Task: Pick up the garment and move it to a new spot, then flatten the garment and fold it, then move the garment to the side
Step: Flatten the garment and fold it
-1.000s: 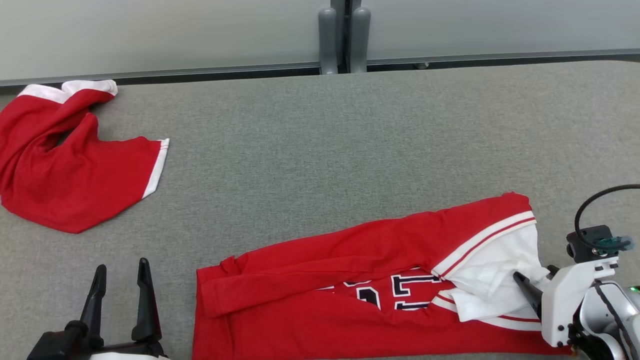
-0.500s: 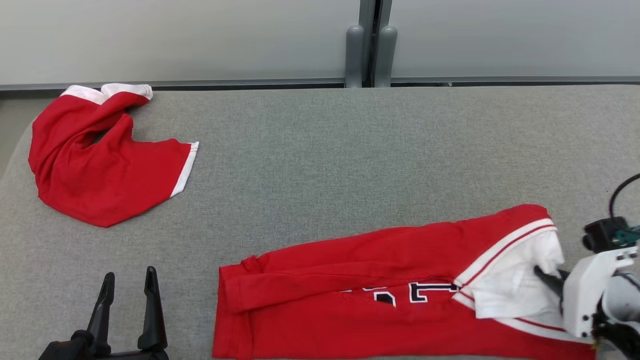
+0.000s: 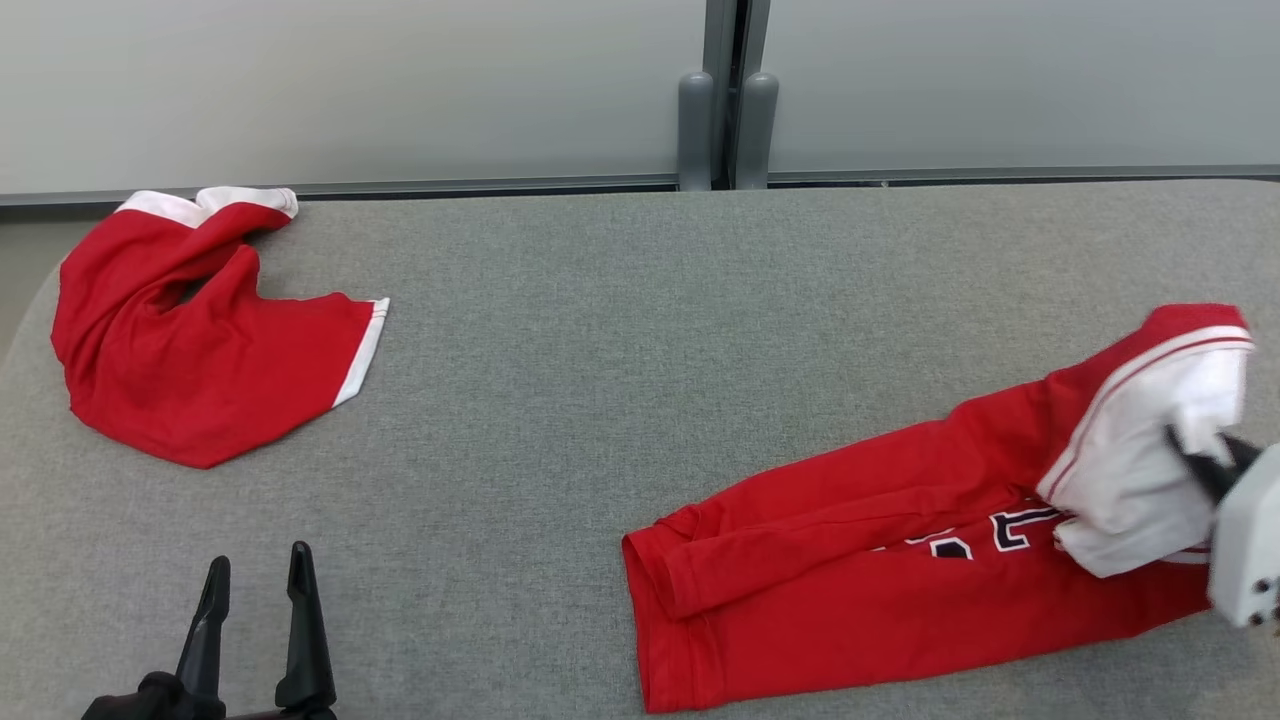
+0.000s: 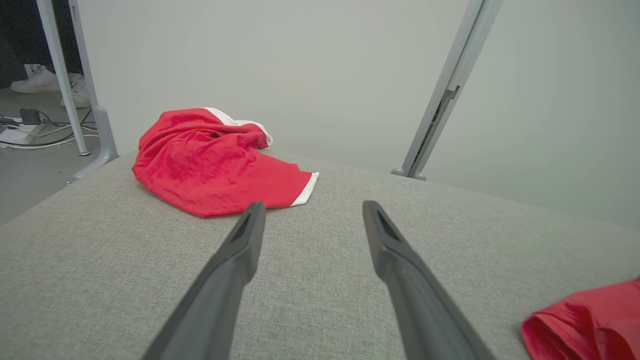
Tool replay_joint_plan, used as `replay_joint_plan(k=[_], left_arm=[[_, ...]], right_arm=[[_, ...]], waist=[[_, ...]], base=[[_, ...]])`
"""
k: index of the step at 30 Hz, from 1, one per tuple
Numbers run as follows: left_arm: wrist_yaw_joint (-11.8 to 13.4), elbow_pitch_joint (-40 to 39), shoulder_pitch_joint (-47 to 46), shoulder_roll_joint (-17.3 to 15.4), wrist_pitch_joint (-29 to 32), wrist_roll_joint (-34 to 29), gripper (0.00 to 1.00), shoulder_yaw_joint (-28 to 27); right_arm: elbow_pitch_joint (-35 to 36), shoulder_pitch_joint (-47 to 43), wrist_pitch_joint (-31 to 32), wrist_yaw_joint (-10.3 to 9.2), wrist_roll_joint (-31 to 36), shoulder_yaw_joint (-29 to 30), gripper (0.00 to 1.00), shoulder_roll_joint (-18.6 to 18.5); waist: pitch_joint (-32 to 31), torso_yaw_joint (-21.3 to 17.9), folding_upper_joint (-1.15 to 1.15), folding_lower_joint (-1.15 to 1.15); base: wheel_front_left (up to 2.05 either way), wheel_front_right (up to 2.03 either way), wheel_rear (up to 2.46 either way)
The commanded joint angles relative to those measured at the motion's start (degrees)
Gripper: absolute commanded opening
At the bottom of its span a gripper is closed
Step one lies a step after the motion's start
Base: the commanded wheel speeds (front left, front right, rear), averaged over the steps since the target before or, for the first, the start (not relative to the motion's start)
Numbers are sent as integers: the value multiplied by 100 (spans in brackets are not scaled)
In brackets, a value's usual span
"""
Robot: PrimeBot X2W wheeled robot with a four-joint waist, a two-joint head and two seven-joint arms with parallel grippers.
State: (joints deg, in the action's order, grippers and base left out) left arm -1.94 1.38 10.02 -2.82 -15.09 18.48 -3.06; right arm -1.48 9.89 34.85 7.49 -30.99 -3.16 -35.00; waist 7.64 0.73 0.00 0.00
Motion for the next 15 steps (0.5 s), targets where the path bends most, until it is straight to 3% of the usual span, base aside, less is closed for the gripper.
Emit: replay_joint_plan(k=[1, 4, 7, 12, 15], left_arm=[[1, -25, -19, -19, -9, 30, 100, -17], [-42, 5, -100, -17, -9, 30, 100, 14], [-61, 44, -153, -20, -9, 12, 100, 66], [54, 42, -263, -17, -10, 73, 100, 132], [51, 61, -252, -19, -10, 74, 100, 264]], right_arm=[[336, -103, 85, 1, -40, -212, 0, 145], [928, -149, 198, 1, 70, -707, 0, 494], [1026, -112, 141, 1, 200, -1243, 0, 1159], [454, -195, -214, 1, 344, -2058, 0, 2322], [-10, -84, -530, 1, 429, -2318, 0, 2754]], waist=[[30, -38, 0, 0], [79, -101, 0, 0], [115, -156, 0, 0], [116, -128, 0, 0], [110, -106, 0, 0]], base=[[0, 0, 0], [0, 0, 0], [0, 0, 0], [0, 0, 0], [0, 0, 0]])
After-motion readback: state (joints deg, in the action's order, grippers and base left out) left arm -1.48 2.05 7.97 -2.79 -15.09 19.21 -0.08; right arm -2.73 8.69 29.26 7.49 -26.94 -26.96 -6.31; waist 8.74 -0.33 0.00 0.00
